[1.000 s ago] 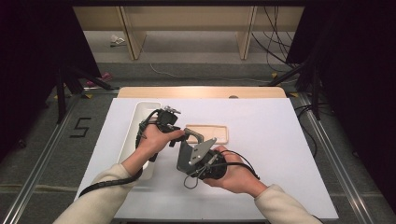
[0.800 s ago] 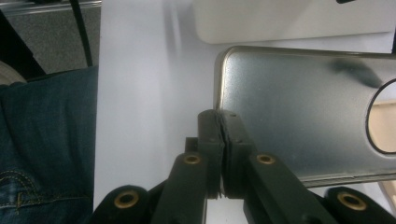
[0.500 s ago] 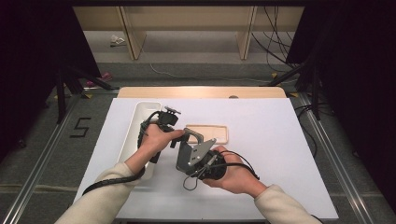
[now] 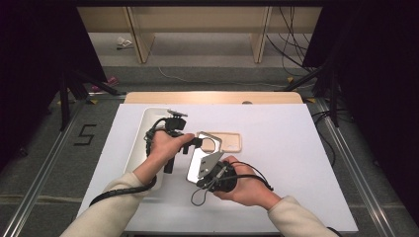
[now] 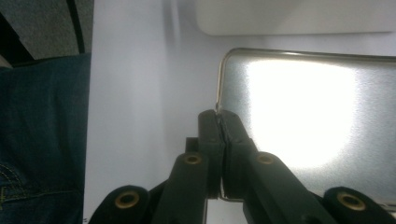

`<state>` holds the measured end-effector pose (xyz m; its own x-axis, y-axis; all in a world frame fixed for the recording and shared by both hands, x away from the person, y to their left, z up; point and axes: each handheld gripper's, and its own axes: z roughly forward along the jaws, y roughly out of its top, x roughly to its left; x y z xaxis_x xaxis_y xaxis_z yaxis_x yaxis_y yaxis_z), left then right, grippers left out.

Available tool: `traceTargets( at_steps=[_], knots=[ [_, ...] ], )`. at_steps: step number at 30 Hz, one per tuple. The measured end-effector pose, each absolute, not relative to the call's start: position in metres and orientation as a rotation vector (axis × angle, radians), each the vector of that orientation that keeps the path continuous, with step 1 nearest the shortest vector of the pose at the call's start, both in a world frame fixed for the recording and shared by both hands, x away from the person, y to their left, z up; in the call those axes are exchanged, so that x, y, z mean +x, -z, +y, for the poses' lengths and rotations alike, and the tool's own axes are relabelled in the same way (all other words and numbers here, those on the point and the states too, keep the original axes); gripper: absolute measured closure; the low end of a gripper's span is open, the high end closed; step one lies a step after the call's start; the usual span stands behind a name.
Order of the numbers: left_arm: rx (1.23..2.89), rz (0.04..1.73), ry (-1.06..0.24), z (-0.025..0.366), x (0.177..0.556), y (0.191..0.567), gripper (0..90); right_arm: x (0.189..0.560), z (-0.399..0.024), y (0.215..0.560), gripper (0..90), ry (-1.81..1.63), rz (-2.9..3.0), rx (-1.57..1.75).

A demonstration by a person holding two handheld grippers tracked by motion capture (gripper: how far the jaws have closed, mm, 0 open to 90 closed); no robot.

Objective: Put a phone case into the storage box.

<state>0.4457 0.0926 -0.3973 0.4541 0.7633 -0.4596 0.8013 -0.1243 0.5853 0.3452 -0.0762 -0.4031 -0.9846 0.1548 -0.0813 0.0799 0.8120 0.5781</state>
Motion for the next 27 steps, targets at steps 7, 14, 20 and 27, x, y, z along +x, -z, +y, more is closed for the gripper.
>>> traceTargets(
  at_steps=[7,14,20,27],
  knots=[
    [1.84,1.237,0.043,0.088,0.436,0.39,81.2,0.345,-0.074,0.408,88.9,-0.848,2.87,0.169],
    [1.809,1.121,-0.086,0.086,0.423,0.384,82.0,0.349,-0.076,0.414,69.2,-0.845,2.799,0.209],
    [1.743,1.064,-0.186,0.098,0.417,0.392,82.0,0.355,-0.082,0.414,44.1,-0.928,2.727,0.268],
    [1.695,1.042,-0.243,0.112,0.411,0.398,81.9,0.36,-0.09,0.415,31.3,-1.008,2.686,0.341]
  ],
)
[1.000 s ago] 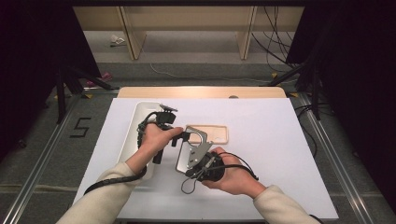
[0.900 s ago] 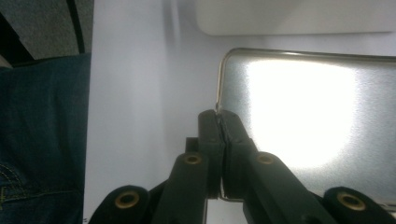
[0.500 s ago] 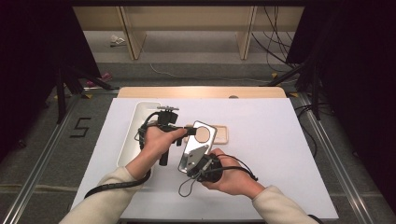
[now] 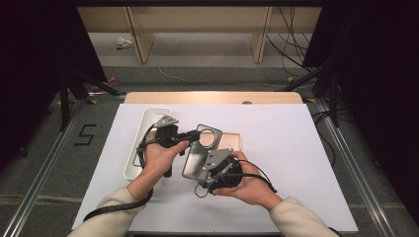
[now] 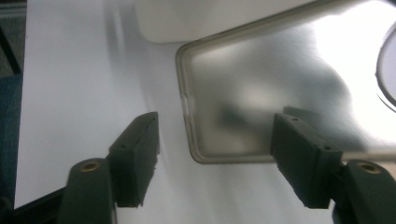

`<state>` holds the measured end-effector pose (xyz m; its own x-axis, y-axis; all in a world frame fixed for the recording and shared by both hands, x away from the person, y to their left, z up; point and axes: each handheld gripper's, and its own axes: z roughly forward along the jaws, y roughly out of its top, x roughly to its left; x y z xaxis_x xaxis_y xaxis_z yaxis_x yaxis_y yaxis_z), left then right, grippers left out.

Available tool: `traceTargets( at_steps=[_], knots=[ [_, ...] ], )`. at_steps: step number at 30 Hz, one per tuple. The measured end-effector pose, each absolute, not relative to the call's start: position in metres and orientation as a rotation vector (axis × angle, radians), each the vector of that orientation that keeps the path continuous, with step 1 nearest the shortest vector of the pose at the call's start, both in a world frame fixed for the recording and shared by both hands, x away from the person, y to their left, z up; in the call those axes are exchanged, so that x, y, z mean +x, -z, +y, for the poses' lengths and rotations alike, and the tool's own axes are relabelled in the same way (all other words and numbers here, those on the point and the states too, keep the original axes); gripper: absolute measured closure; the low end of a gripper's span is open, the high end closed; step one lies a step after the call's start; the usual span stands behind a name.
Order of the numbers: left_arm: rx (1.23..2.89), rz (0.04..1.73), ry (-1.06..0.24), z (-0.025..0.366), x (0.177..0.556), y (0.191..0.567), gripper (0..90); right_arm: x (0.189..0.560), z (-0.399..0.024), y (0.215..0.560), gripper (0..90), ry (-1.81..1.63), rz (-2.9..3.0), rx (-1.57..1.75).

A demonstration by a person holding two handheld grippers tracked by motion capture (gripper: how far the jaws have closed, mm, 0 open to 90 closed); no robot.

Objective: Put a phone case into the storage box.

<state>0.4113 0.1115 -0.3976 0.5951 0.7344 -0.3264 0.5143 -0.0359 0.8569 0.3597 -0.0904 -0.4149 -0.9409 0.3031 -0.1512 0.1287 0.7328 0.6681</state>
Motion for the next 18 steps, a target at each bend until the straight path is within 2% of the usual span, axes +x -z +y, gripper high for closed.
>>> traceTargets(
  at_steps=[18],
  knots=[
    [1.589,1.0,-0.31,0.137,0.397,0.398,81.8,0.369,-0.127,0.412,17.8,-1.201,2.567,0.571]
  ],
)
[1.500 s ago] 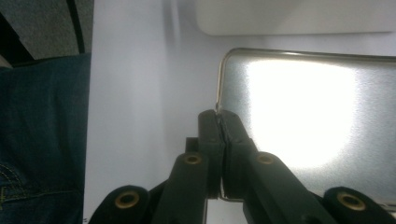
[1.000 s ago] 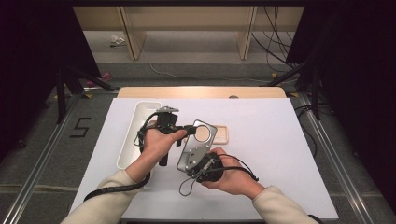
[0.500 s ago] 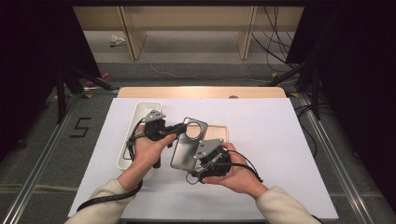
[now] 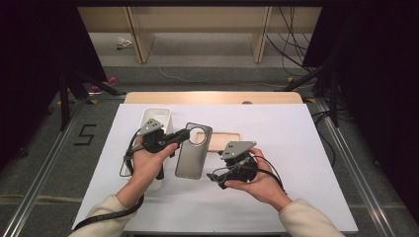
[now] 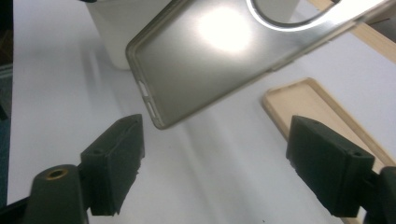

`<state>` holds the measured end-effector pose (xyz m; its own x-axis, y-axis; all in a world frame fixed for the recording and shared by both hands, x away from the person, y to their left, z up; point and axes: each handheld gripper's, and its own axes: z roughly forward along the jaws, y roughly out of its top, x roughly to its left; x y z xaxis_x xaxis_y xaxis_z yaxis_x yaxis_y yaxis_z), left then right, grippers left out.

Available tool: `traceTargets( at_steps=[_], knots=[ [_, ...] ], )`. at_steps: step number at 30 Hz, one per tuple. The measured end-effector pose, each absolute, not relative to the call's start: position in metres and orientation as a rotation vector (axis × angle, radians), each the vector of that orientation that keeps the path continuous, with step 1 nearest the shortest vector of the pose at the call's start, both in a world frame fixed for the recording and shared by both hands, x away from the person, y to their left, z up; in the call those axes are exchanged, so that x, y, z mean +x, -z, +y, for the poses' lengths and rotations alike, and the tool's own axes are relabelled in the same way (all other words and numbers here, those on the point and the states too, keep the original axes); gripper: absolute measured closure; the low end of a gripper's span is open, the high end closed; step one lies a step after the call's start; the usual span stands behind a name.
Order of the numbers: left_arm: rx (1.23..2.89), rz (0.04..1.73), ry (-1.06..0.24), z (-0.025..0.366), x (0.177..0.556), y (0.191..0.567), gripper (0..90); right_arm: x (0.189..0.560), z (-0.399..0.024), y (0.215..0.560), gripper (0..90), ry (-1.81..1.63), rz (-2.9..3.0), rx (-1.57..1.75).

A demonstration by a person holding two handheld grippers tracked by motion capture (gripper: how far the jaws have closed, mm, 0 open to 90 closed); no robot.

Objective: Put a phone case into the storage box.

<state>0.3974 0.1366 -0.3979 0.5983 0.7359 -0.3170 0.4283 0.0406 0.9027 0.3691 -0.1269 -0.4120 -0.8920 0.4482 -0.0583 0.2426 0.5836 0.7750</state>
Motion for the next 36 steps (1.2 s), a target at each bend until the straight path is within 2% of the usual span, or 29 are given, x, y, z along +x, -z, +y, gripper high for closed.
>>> traceTargets(
  at_steps=[36],
  knots=[
    [1.496,0.978,-0.354,0.17,0.399,0.373,81.8,0.379,-0.148,0.419,16.4,-1.296,2.509,0.74]
  ],
)
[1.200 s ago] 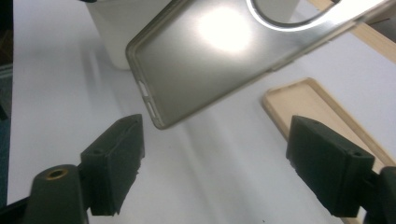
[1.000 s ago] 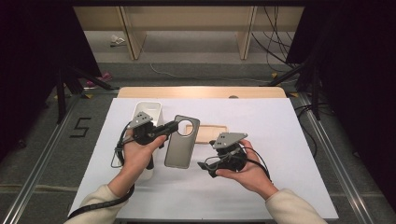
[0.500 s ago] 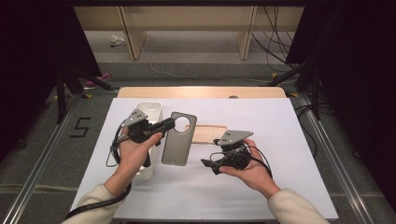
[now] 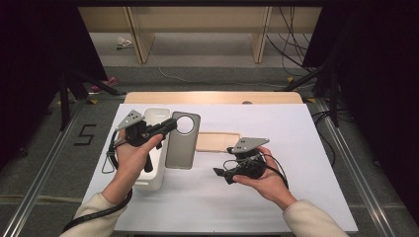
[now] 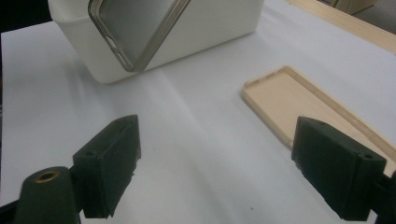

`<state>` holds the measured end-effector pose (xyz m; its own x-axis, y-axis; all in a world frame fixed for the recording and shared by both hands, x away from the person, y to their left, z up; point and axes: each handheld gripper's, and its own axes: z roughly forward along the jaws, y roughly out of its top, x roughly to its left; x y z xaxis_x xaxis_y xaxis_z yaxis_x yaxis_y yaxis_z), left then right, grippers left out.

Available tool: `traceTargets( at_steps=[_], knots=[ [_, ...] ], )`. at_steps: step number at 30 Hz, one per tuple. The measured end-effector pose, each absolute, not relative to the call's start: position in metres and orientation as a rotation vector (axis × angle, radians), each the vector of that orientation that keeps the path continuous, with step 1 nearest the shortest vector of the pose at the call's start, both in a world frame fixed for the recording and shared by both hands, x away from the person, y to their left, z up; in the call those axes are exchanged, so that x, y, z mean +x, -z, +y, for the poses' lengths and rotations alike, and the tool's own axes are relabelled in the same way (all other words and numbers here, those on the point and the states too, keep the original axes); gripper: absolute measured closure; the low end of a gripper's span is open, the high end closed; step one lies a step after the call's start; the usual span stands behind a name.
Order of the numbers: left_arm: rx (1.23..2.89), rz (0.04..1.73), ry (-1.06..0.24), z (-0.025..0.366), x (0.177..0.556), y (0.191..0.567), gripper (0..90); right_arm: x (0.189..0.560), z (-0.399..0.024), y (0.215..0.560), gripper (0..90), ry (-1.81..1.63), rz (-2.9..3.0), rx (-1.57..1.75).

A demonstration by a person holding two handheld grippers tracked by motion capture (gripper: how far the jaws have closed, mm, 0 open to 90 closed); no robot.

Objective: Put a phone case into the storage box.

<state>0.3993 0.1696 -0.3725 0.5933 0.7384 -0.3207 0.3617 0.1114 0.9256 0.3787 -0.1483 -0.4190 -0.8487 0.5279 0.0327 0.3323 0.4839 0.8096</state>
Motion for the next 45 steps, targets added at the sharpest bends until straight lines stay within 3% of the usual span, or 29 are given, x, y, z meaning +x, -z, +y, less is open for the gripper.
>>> traceTargets(
  at_steps=[45],
  knots=[
    [1.457,0.995,-0.427,0.209,0.407,0.354,81.8,0.38,-0.151,0.42,16.3,-1.321,2.503,0.783]
  ],
)
